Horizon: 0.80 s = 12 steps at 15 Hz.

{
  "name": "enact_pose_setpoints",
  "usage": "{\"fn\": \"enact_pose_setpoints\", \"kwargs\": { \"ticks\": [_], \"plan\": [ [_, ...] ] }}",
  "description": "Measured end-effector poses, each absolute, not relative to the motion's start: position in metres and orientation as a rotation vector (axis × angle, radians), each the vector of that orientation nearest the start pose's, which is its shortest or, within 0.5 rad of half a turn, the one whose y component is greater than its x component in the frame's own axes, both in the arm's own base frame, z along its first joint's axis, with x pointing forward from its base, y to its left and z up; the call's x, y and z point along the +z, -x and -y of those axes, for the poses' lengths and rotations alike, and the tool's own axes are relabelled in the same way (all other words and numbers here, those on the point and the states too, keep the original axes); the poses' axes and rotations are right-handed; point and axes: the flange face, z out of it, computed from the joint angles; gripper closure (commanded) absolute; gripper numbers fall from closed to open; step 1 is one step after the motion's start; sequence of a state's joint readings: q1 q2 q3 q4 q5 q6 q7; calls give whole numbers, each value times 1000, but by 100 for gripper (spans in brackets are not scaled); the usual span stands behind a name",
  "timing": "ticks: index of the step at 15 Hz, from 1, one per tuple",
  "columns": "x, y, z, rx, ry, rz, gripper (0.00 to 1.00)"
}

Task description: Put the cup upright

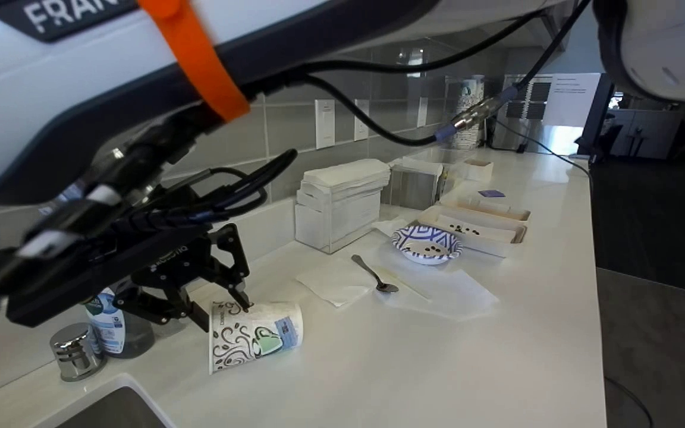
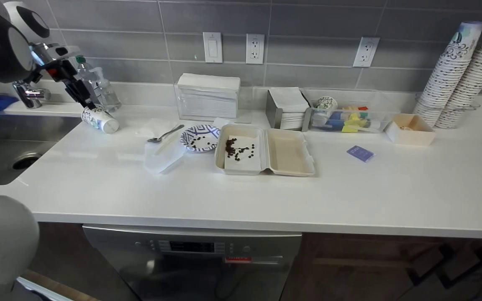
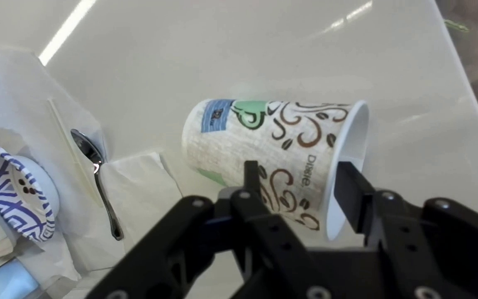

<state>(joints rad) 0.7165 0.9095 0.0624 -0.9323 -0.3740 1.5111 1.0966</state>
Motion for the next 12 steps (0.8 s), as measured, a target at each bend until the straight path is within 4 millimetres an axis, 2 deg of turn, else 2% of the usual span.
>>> {"fn": "enact_pose_setpoints", "kwargs": {
  "ticks": [2,3,12],
  "plan": [
    [315,-568,-478,-103,3575,-542,96],
    [316,-567,-476,-97,3585,-552,100],
    [350,-566,-452,-42,3669,-696,99]
  ]
}}
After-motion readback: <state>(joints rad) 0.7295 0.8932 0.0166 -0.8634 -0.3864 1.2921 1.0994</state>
